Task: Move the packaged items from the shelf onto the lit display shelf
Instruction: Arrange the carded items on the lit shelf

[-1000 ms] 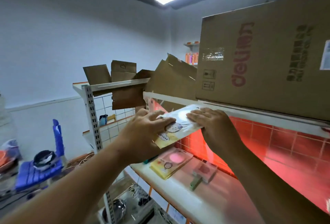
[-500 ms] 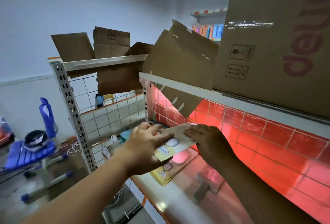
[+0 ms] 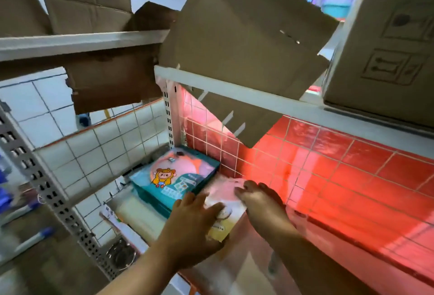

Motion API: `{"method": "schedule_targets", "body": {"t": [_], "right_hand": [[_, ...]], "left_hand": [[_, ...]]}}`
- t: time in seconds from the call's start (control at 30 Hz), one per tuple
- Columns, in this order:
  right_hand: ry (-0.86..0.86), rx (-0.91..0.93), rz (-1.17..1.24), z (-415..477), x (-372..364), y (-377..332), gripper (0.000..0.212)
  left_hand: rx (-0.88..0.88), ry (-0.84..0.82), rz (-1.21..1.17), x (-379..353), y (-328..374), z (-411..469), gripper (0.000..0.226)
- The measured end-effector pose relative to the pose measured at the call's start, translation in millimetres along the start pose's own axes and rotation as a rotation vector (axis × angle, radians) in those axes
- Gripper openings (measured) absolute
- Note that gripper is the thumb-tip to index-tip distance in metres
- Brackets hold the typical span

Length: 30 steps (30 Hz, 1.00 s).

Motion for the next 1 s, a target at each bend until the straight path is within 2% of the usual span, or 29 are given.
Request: {"method": "schedule_targets", "body": {"t": [0.1, 0.17, 0.23, 0.33, 0.47, 0.63, 0.67, 0.8, 0.9, 1.0], "right_hand": [[-0.067, -0.105, -0.062, 5.6, -28.4, 8.6, 0.036], [-0.146, -0.229, 0.084, 12.5, -47.8, 16.4, 0.043], [-0.197, -0.349, 0.127, 13.3, -61.6, 24.3, 0.052], [-0.234, -0.453, 0.179, 11.5, -70.0, 25.2, 0.043], [-0.173, -0.462, 0.190, 2.4, -64.9, 15.3, 0.038], [-0.251, -0.463, 0.066, 2.1, -68.7, 14.5, 0.057], [-0.249, -0.480, 0.078, 3.8, -70.1, 16.9, 0.056], [-0.110, -0.555, 0.430, 7.3, -68.7, 26.1, 0.038], [-0.050, -0.585, 0.495, 6.5, -72.0, 30.2, 0.045], [-0.004, -0.657, 0.637, 7.7, -74.1, 38.4, 0.036]], "left_hand": [[-0.033, -0.042, -0.078, -27.5, -11.4, 15.6, 0.073], [-0.059, -0.069, -0.088, -44.4, -17.3, 24.5, 0.077], [-0.074, -0.110, -0.075, -54.9, -19.5, 30.2, 0.088], [-0.110, -0.159, -0.106, -65.2, -22.8, 34.5, 0.099], [-0.167, -0.160, -0.087, -76.0, -22.1, 37.2, 0.107], [-0.220, -0.137, -0.078, -81.1, -21.5, 40.2, 0.107], [-0.227, -0.136, -0.086, -81.4, -21.2, 40.2, 0.106], [-0.236, -0.159, -0.104, -79.3, -18.1, 38.9, 0.103], [-0.235, -0.158, -0.079, -82.1, -17.0, 38.4, 0.101], [-0.223, -0.222, -0.068, -89.2, -19.4, 40.7, 0.097]]}}
Point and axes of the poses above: each hand's wrist, its own z-axis towards the middle knuckle, its own x-axis out of the back of the hand, y = z × x, the point moved 8 cm from there along z, towards the middle knuckle, and after that the axes turned 15 degrees about -y, right-handed, at the moved point
